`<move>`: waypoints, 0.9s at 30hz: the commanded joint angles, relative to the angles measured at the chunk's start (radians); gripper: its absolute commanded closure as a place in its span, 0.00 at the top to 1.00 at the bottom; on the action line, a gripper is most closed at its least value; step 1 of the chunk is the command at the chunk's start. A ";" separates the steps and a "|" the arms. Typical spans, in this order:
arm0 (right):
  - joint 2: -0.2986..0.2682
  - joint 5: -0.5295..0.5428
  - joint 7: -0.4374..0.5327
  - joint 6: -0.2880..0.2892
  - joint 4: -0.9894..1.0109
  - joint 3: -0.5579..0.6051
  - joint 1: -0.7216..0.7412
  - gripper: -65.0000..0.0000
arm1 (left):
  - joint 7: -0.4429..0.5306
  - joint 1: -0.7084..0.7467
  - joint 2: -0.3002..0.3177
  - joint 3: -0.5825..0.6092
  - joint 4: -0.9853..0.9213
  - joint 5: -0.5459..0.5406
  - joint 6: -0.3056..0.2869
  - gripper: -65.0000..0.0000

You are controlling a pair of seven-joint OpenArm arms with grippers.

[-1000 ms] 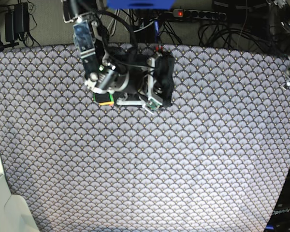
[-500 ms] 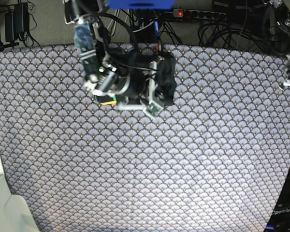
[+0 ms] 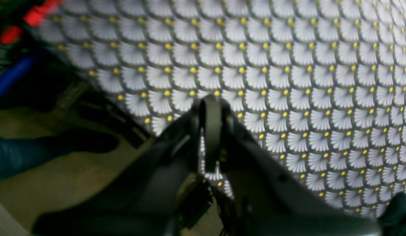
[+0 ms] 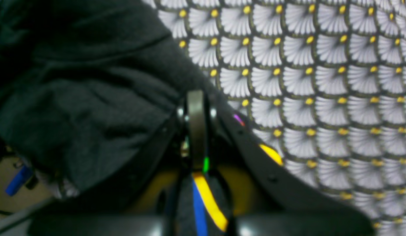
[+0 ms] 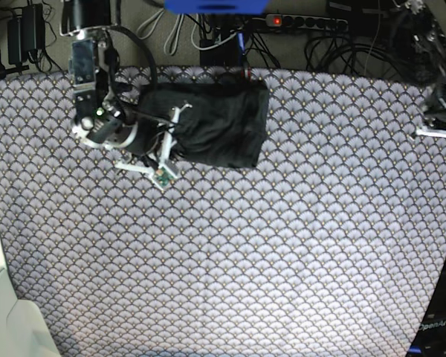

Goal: Fold the T-shirt properly
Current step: 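Press the folded end down with the right gripper, then release, then move the left gripper to the folded bundle's side and grasp it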

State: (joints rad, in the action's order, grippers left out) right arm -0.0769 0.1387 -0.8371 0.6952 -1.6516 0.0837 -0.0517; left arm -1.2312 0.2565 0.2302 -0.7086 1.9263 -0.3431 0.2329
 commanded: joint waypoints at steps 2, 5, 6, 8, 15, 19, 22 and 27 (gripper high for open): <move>-0.004 -0.012 -0.006 0.003 0.031 -0.023 0.016 0.00 | 0.017 0.000 0.018 0.022 0.022 0.009 0.004 0.00; -0.002 -0.012 -0.006 0.003 0.041 -0.028 0.008 0.00 | 0.021 -0.006 0.018 0.051 0.022 0.009 0.004 0.00; -0.001 -0.012 -0.006 0.003 0.029 -0.028 0.008 0.00 | 0.021 -0.009 0.016 0.054 0.022 0.009 0.004 0.00; -0.001 -0.012 -0.008 0.003 -0.025 -0.026 -0.007 0.00 | 0.026 -0.009 -0.005 0.054 0.022 0.012 0.004 0.00; 0.006 -0.012 -0.017 0.003 -0.315 -0.022 -0.073 0.00 | 0.026 -0.033 -0.018 0.053 0.017 0.009 0.004 0.00; -0.002 -0.012 -0.017 0.003 -0.315 -0.026 -0.093 0.00 | 0.018 -0.027 -0.013 0.105 0.022 0.008 0.004 0.01; -0.011 -0.012 -0.017 0.003 -0.316 -0.026 -0.124 0.00 | 0.017 -0.013 -0.009 0.183 0.023 0.011 0.004 0.01; -0.030 -0.012 -0.017 0.003 -0.316 -0.026 -0.132 0.00 | 0.012 -0.013 -0.012 0.214 0.023 0.009 0.003 0.11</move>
State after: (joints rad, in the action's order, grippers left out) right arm -0.1013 0.1127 -0.8753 0.6991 -1.9488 0.0597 -0.1928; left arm -1.2308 0.2512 0.2047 -0.4934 1.9308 -0.3309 0.2356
